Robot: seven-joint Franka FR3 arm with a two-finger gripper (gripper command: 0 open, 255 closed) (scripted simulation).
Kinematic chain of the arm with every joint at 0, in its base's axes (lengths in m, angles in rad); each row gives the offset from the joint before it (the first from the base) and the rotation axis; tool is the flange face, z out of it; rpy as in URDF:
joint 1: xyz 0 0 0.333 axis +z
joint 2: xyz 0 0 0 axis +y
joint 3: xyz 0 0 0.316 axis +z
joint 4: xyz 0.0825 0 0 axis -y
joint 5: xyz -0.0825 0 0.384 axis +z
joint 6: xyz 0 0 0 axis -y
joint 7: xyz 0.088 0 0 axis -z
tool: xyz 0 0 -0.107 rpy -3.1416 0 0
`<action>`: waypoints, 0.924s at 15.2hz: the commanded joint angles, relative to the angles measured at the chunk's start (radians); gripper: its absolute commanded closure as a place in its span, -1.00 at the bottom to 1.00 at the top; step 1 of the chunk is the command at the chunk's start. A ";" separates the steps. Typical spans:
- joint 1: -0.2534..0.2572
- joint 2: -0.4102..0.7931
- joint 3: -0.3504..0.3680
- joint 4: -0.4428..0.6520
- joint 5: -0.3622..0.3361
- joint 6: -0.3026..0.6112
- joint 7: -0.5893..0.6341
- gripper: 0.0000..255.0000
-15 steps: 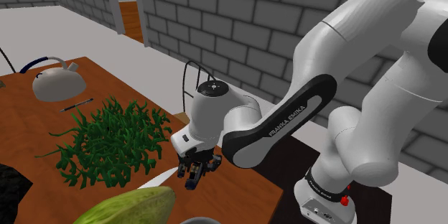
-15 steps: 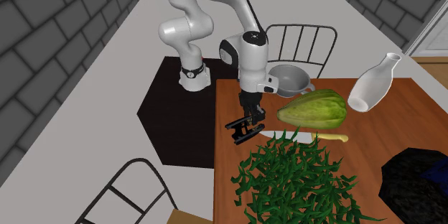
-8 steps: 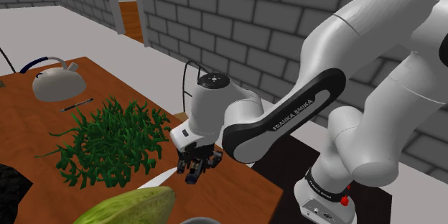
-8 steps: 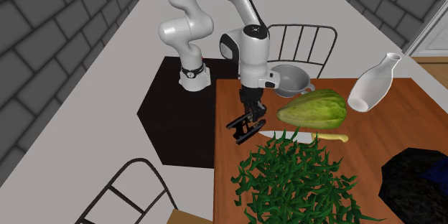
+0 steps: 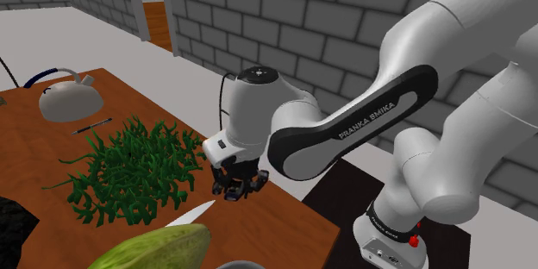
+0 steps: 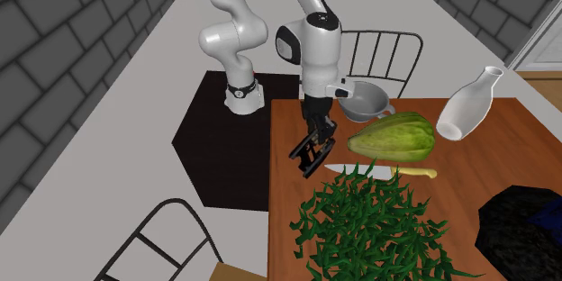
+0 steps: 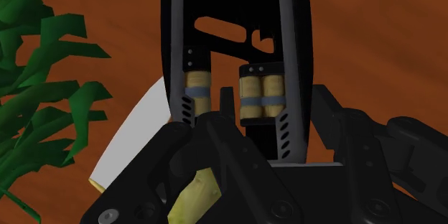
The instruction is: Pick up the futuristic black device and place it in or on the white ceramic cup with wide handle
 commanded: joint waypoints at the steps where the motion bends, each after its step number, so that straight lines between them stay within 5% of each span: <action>1: 0.001 -0.018 -0.003 0.013 0.003 -0.032 -0.004 1.00; 14: 0.004 -0.112 -0.017 0.115 0.012 -0.227 -0.015 1.00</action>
